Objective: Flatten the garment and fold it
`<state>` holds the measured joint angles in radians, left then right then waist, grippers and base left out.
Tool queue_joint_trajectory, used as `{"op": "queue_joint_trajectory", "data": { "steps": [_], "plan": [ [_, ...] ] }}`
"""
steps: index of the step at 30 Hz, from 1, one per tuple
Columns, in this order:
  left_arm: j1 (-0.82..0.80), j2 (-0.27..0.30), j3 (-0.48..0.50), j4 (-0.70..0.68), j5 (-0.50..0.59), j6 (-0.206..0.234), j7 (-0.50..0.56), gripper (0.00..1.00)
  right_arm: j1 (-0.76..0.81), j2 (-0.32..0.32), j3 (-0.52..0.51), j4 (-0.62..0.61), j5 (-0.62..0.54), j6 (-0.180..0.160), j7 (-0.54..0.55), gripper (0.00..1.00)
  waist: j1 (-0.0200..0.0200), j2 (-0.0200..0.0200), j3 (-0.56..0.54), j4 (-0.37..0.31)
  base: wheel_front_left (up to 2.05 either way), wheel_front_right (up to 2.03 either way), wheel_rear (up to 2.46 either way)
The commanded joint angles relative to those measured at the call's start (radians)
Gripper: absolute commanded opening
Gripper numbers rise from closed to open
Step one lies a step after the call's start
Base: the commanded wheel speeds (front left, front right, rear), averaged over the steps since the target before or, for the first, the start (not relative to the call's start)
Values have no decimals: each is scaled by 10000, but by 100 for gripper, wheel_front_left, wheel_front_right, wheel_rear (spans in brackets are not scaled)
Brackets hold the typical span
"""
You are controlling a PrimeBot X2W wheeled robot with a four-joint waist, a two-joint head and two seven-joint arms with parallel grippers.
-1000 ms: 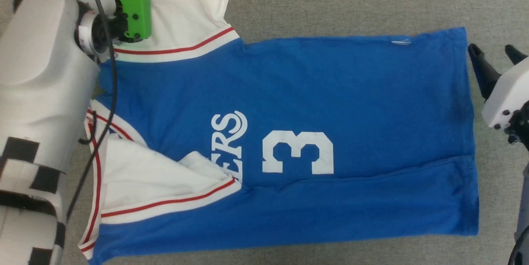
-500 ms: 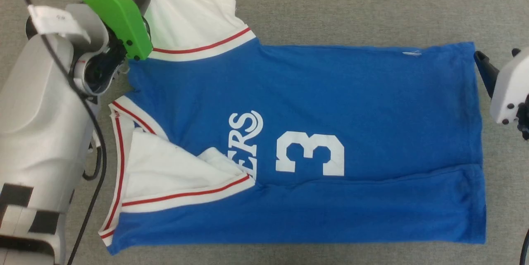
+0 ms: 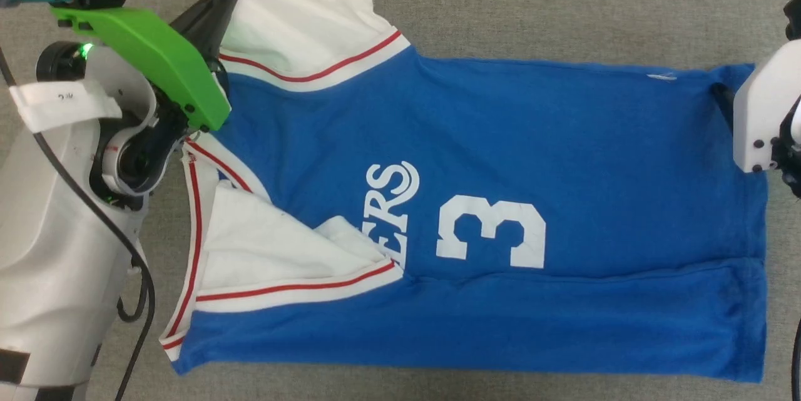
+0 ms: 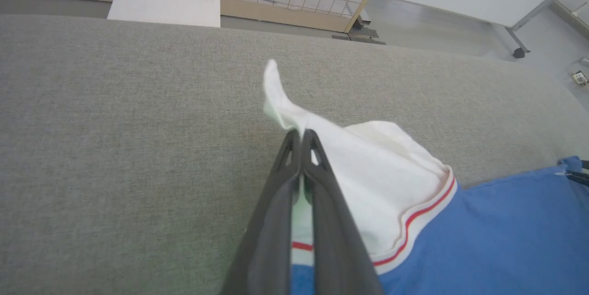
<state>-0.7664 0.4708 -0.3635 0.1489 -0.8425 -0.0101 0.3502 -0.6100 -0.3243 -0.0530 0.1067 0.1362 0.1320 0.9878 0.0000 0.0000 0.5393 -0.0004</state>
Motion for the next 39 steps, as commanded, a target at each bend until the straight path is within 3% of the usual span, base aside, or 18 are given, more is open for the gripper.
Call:
{"op": "queue_joint_trajectory", "data": {
  "steps": [1,2,6,8,10,18,30,39],
  "plan": [
    [181,66,76,-105,-55,83,-47,0,53,46,101,220,64,-13,160,29,0,0,-28,2,0,0,0],
    [253,78,85,-152,-75,102,-52,0,42,76,52,237,109,-13,201,0,0,0,-86,-7,0,0,0],
    [450,112,115,-235,-121,136,-114,0,-4,225,-256,173,159,-13,-109,0,0,0,-454,-47,0,0,0],
    [973,173,180,-338,-280,125,-254,0,457,453,-658,0,399,-13,-1140,0,0,0,-1440,-46,0,0,0],
    [1296,180,247,-428,-384,176,-337,0,832,560,-802,-92,530,-13,-1474,0,0,0,-1832,-53,0,0,0],
    [3428,289,434,-1087,-850,597,-537,0,2655,748,-1249,-265,917,-13,-2000,0,0,0,-3112,-83,0,0,0],
    [6479,-53,687,-1573,-1546,1271,-1154,0,4424,1082,-1552,-419,1154,-13,-2365,0,0,0,-3468,25,0,0,0],
    [7255,-286,456,-879,-1725,1562,-1010,0,5019,1266,-1523,90,1126,-13,-2468,0,0,0,-3572,45,0,0,0]
  ]
}}
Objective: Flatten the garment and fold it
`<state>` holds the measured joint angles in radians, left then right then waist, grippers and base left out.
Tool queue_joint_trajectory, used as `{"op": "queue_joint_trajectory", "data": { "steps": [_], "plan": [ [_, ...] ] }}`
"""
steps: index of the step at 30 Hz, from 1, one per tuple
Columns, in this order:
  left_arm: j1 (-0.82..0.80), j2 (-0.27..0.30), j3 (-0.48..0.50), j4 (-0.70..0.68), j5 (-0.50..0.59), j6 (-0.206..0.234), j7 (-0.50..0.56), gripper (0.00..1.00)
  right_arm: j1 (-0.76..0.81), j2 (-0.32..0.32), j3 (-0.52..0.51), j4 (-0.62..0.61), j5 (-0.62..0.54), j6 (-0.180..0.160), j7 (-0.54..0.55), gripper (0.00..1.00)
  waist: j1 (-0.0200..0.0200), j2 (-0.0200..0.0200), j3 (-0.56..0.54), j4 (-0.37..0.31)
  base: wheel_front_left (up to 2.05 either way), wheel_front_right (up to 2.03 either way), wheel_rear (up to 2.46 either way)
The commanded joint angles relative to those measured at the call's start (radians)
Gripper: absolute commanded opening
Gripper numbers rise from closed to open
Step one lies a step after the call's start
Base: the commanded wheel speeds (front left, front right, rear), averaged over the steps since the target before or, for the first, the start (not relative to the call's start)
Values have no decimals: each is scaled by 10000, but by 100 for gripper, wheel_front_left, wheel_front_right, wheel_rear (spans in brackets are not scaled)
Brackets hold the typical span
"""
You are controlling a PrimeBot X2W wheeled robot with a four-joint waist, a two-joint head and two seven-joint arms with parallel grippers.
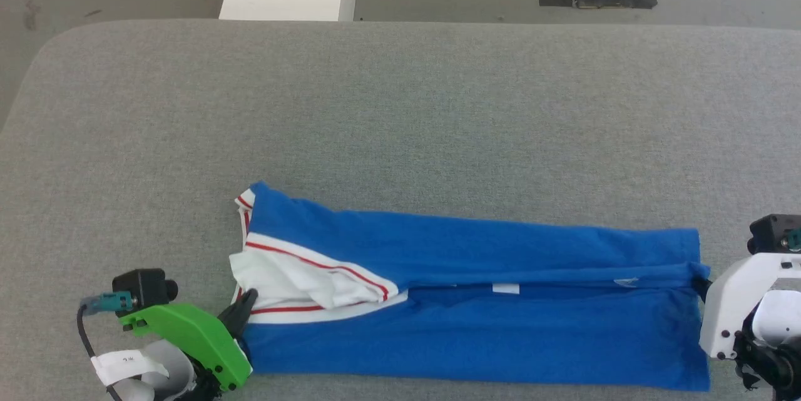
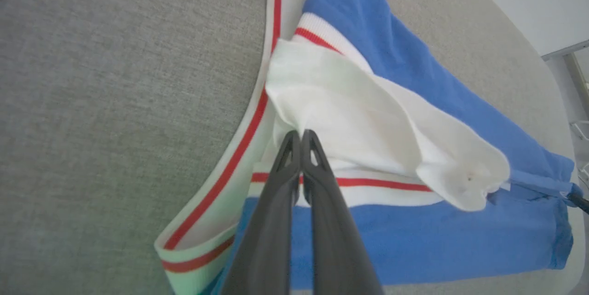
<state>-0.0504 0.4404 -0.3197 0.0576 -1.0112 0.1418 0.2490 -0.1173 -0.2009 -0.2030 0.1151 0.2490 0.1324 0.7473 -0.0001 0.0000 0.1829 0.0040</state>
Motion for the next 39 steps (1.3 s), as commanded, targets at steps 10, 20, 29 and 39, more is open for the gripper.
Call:
{"op": "queue_joint_trajectory", "data": {
  "steps": [10,20,29,39],
  "plan": [
    [134,283,137,451,136,567,100,100,758,467,-748,-444,262,-17,-740,100,1,0,-718,-98,0,0,0],
    [-84,1048,947,-862,1468,897,-1829,100,1334,670,-1301,-2253,622,-17,-43,100,1,0,-1035,-267,0,0,0],
    [-964,824,1157,-728,3860,479,-5017,100,128,555,-697,-1461,53,-17,1438,100,1,0,-354,-209,0,0,0],
    [-1001,-543,2390,-944,5305,-324,-5105,100,-220,742,-252,-200,-589,-17,1872,100,1,0,443,112,0,0,0]
  ]
}}
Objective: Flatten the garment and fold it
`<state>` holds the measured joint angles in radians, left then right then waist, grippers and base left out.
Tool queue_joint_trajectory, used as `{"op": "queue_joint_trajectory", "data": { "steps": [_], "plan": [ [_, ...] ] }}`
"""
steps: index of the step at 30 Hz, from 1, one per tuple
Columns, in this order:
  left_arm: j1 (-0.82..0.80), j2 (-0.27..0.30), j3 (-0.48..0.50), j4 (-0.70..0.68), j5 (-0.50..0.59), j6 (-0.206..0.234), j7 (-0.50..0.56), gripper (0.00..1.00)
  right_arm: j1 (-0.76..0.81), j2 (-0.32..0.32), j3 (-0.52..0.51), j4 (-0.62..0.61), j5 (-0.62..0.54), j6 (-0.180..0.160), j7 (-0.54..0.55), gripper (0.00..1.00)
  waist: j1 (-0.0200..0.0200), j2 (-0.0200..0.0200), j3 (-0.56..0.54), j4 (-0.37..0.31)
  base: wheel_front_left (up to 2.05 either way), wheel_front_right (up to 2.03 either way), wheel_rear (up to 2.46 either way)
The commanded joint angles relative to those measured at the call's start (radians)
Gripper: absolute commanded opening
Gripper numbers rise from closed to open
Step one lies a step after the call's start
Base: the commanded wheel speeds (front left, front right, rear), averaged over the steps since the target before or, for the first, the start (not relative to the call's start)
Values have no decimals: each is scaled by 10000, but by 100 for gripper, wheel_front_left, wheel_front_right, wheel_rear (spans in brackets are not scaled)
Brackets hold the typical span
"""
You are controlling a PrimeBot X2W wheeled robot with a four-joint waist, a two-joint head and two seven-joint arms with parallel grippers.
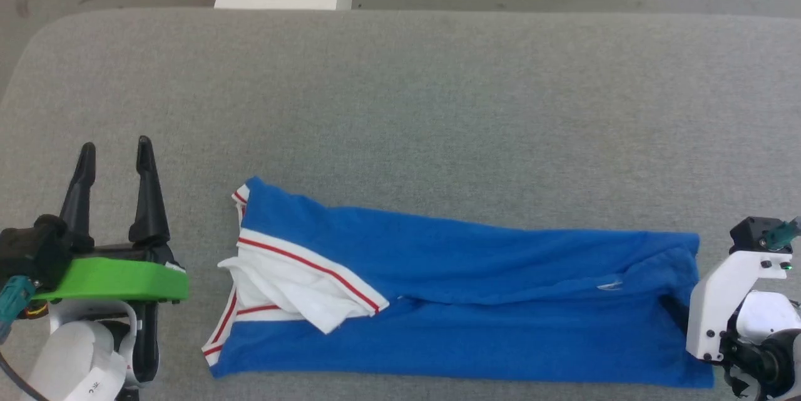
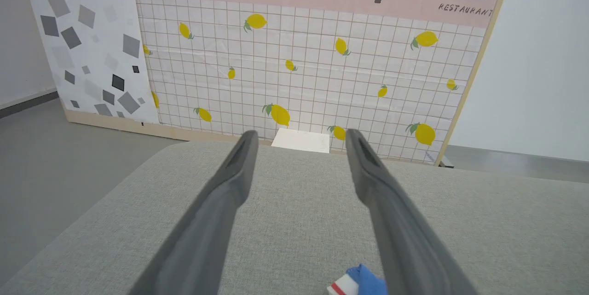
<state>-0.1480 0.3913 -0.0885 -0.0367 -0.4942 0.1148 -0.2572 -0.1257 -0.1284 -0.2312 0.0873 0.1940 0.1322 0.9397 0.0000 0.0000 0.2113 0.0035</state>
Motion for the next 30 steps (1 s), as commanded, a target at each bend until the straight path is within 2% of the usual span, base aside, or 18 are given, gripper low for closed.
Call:
{"op": "queue_joint_trajectory", "data": {
  "steps": [1,5,6,8,15,22,27,30],
  "plan": [
    [-8,-132,204,2,202,-151,-43,100,-131,1,72,159,-40,-15,-117,100,0,0,181,122,0,0,0],
    [87,-473,700,94,449,-555,-43,100,-168,-71,194,530,92,-15,-461,100,0,0,248,128,0,0,0],
    [153,-613,781,72,564,-619,-44,100,-186,-88,226,641,143,-15,-492,28,0,0,253,129,0,0,0],
    [261,-819,924,93,700,-757,-44,100,-218,-155,286,769,255,-15,-623,0,0,0,246,122,0,0,0],
    [490,-1318,1297,143,1089,-1161,-44,100,-401,-728,-87,1002,554,-15,-812,0,0,0,251,93,0,0,0],
    [535,-1491,1503,227,1375,-1465,-45,100,-599,-1847,-1480,1466,173,-15,-1029,0,0,0,403,93,0,0,0],
    [538,-1586,1597,268,1519,-1597,-45,100,-839,-1976,-2282,1735,-493,-15,-1296,0,0,0,438,92,0,0,0],
    [558,-1675,1586,365,1603,-1674,-45,100,-830,-1937,-2254,1734,-721,-15,-1223,0,0,0,291,126,0,0,0]
  ]
}}
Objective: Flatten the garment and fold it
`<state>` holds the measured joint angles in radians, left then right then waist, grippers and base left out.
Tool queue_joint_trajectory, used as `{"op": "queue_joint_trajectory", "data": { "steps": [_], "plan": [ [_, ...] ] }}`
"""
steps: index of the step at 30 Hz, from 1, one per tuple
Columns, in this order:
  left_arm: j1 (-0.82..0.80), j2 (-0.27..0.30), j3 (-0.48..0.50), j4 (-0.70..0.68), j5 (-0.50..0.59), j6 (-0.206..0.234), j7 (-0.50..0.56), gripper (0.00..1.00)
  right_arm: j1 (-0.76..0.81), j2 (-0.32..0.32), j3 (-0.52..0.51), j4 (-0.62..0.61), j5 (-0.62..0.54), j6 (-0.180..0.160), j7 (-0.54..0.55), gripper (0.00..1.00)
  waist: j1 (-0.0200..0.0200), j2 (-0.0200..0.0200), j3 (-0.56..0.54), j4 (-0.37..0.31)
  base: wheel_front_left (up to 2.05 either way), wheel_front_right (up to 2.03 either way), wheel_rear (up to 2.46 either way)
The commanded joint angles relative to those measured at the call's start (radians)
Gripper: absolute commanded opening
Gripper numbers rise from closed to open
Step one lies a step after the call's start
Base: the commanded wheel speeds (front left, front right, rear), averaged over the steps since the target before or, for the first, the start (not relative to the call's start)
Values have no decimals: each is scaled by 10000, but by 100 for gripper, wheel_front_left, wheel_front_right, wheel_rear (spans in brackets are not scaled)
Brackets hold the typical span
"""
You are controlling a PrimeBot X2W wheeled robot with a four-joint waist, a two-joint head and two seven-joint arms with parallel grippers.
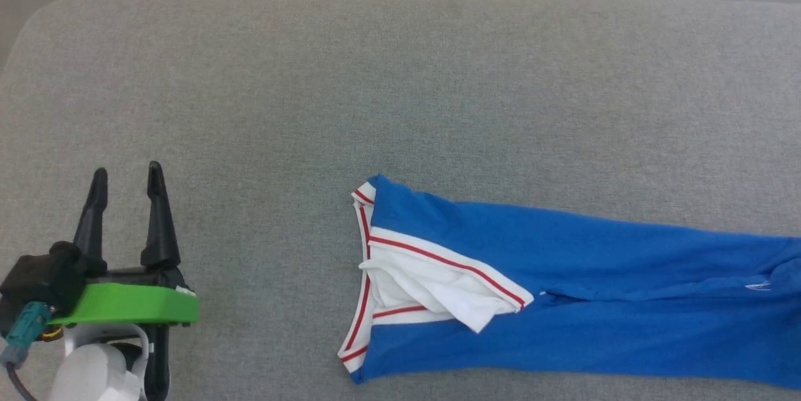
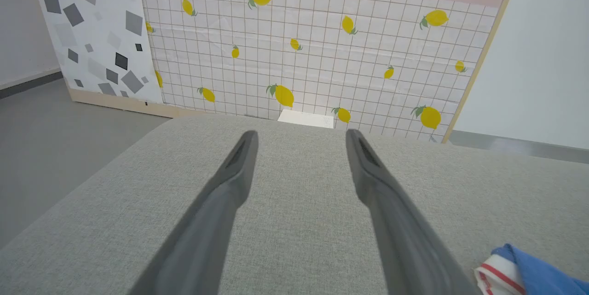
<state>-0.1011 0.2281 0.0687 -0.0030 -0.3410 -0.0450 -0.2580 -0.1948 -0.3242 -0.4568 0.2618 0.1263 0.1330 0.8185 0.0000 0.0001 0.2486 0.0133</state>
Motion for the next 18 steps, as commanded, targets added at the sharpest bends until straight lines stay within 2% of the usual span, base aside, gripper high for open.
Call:
{"op": "queue_joint_trajectory", "data": {
  "steps": [1,4,5,9,13,18],
  "plan": [
    [97,-74,14,53,83,-97,-37,100,-90,-16,151,-87,-38,-23,111,0,0,-1,-123,40,0,0,0],
    [152,-154,9,167,157,-158,-37,100,215,-310,971,-736,241,-23,752,0,0,-1,-365,50,0,0,0],
    [281,-235,84,230,197,-180,-37,100,557,-543,1641,-1818,811,-23,1446,0,0,-1,-633,-11,0,0,0],
    [493,-341,181,270,258,-190,-37,100,1095,-642,2481,-3531,1609,-23,2438,0,0,-1,-956,-111,0,0,0],
    [663,-460,226,284,300,-210,-37,100,1309,-256,3339,-4709,2144,-23,2935,0,0,-1,-1159,-168,0,0,0],
    [710,-567,189,314,346,-275,-37,100,911,752,4317,-4736,2388,-23,2688,0,0,-1,-1225,-80,0,0,0]
  ]
}}
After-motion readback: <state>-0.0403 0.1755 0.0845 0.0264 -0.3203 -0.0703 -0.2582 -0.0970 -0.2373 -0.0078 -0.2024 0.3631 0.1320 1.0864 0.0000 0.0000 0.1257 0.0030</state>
